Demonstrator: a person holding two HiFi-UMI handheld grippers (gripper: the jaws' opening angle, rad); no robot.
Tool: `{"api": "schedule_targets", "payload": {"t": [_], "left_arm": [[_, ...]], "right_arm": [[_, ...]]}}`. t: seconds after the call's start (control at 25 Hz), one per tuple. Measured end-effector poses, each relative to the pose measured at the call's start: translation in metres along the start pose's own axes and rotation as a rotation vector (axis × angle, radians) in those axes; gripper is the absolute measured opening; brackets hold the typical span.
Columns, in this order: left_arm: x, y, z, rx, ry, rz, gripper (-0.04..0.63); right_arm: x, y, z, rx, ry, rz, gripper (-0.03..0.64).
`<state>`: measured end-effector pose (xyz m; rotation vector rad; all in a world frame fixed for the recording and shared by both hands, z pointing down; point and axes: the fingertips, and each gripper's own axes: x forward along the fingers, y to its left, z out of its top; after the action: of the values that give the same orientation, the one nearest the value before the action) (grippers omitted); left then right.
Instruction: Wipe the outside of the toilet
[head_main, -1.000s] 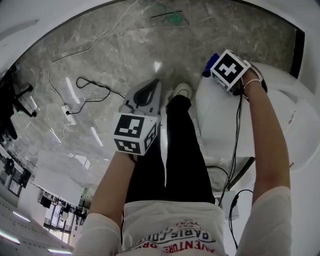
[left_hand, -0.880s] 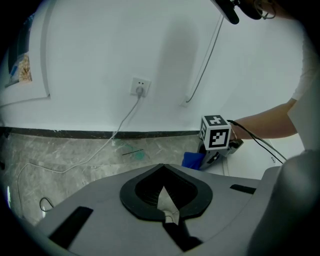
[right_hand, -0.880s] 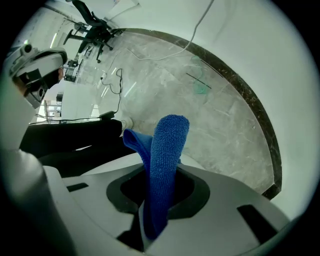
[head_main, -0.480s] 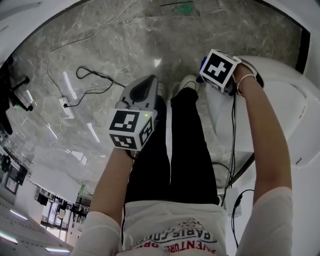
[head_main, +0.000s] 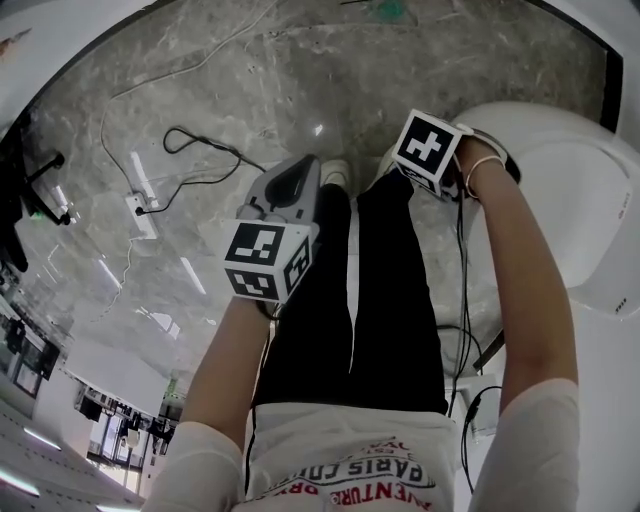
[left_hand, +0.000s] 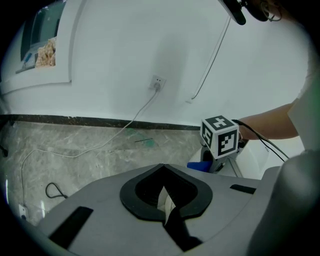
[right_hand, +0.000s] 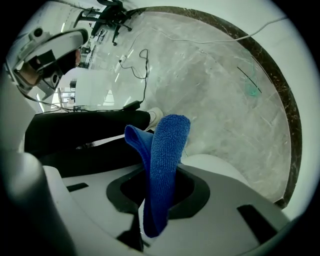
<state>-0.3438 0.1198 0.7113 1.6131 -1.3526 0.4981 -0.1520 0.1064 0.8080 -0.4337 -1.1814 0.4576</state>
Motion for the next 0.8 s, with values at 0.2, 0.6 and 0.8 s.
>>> {"api": "schedule_targets", "payload": {"t": [0.2,0.6,0.8], "left_arm": [[-0.015,0.006,-0.017,0.023,0.021,-0.016,0.006],[-0.039,0.007,-0.037,0.035,-0.001,0.004,0.006],[-0.065,-0.007,-0.053,0.042,0.001,0.017,0.006]], "right_arm": [[0.006,0.028,-0.002,-0.006,0.020,-0.008,0.077],[0.024,0.060,-0.005,-0.063,-0.012,-0.078,0.077],[0.007,0.094,0.010,0.174,-0.285,-0.027,0.077]]}}
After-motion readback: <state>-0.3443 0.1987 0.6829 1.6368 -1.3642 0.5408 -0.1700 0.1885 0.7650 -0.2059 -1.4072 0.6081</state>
